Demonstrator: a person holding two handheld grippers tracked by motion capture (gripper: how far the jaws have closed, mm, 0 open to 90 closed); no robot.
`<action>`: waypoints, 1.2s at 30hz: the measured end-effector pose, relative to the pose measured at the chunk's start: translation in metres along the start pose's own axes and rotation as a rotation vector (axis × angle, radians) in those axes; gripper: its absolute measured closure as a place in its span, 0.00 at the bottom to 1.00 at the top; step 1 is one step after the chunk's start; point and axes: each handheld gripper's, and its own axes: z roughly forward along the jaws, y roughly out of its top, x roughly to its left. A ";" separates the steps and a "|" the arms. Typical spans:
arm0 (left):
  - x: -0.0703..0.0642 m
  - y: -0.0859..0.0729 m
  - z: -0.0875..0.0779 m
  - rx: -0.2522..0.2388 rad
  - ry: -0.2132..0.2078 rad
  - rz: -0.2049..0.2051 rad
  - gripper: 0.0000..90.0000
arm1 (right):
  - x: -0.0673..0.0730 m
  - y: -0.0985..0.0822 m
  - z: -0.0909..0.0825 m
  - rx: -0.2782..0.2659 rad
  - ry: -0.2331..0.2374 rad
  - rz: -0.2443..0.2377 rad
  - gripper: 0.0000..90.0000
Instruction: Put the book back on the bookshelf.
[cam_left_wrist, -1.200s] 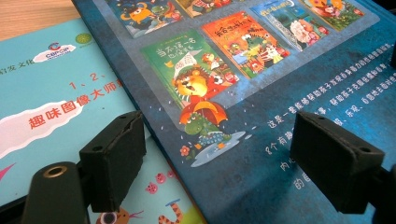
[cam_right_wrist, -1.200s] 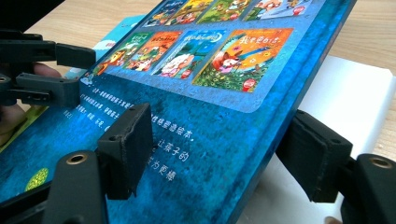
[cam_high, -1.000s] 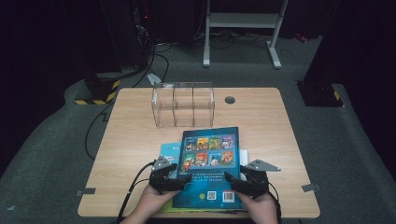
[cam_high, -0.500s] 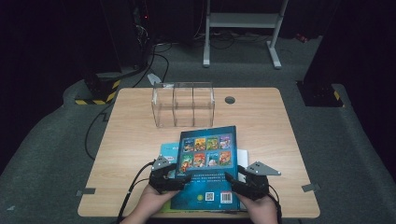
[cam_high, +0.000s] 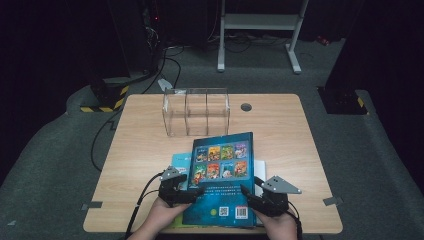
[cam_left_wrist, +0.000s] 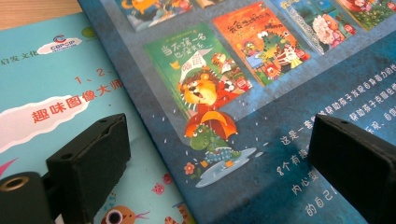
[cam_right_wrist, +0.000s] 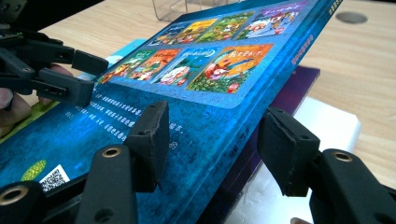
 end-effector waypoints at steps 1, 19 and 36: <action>0.001 0.000 0.000 -0.001 -0.007 -0.012 0.05 | 0.001 0.000 -0.001 -0.005 -0.001 -0.009 0.50; 0.005 0.001 -0.002 -0.018 -0.104 -0.030 0.06 | 0.007 0.001 -0.002 -0.071 0.001 -0.078 0.50; -0.002 0.007 -0.014 -0.089 -0.013 0.033 0.13 | 0.005 0.006 0.002 -0.076 0.001 -0.062 0.49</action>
